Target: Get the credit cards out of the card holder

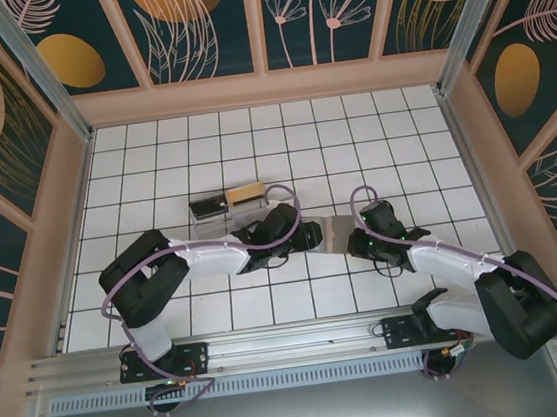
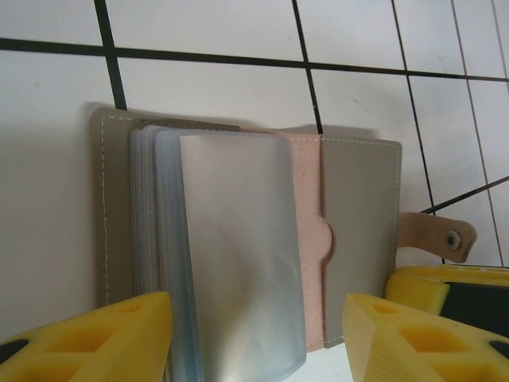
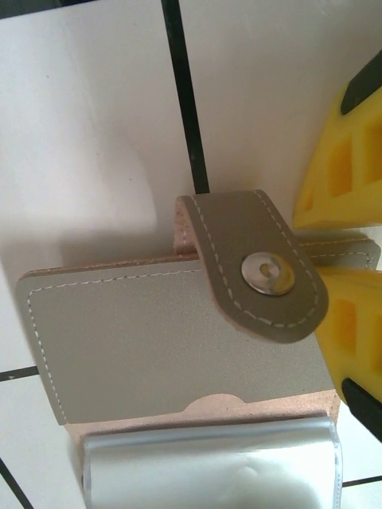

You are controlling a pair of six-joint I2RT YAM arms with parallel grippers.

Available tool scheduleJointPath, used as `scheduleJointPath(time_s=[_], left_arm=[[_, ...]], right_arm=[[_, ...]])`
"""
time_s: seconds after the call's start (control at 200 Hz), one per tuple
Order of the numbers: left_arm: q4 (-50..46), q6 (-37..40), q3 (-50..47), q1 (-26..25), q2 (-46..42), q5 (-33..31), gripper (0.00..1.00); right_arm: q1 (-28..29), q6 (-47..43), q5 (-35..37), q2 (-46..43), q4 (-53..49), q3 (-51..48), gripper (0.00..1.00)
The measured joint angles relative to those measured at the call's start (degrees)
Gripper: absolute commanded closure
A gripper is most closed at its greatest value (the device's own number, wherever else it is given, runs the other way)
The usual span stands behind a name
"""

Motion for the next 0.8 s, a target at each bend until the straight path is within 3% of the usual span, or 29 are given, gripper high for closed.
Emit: scheduleJointPath(time_s=[0.395, 0.795], left_arm=[[-0.13, -0.5, 2.78, 0.0, 3.08, 0.42, 0.39], [4.09, -1.31, 2.86, 0.0, 3.43, 6.4, 0.35]], right_arm=[[0.0, -0.02, 0.0, 0.0, 0.0, 0.0, 0.79], [0.0, 0.0, -0.02, 0.0, 0.0, 0.0, 0.79]])
